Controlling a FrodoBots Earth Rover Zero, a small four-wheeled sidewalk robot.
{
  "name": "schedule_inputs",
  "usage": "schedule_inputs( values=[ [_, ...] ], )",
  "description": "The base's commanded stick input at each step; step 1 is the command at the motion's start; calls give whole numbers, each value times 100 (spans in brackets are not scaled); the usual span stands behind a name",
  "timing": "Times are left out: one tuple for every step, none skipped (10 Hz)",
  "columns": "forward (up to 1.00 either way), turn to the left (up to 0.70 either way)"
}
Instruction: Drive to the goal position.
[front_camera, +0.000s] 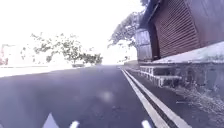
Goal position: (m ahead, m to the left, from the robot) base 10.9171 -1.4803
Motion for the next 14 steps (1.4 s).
schedule_inputs(
  values=[
    [0, 0],
    [0, 0],
    [0, 0],
    [1, 0],
    [28, 0],
    [55, 0],
    [70, 0],
    [70, 0],
    [70, 0],
    [70, 0],
    [70, 0],
    [70, 0],
    [70, 0],
    [70, 0]
  ],
)
